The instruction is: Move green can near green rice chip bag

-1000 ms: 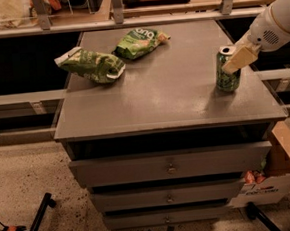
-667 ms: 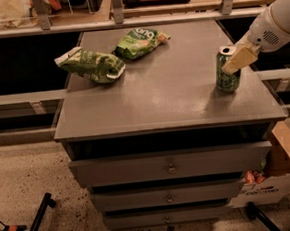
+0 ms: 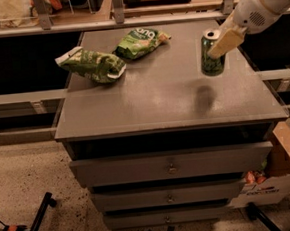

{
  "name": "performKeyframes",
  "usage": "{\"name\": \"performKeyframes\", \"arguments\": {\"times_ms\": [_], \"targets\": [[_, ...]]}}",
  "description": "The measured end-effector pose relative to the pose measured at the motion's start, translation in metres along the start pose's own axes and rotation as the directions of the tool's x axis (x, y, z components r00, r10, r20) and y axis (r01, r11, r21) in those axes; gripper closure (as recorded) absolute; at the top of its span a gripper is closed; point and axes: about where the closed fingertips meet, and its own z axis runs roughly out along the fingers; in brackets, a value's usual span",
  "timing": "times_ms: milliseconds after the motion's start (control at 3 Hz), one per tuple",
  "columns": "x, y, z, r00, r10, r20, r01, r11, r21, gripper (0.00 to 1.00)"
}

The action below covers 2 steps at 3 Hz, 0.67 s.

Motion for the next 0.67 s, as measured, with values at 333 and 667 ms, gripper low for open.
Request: {"name": "performKeyframes", "arguments": {"times_ms": [333, 667], "targets": [[-0.032, -0.016, -0.002, 0.999, -0.008, 0.051, 0.008, 1.0, -0.004, 1.0], [-0.055, -0.029, 0.017, 0.995, -0.027, 0.097, 0.028, 0.9996, -0.01, 1.0]]}}
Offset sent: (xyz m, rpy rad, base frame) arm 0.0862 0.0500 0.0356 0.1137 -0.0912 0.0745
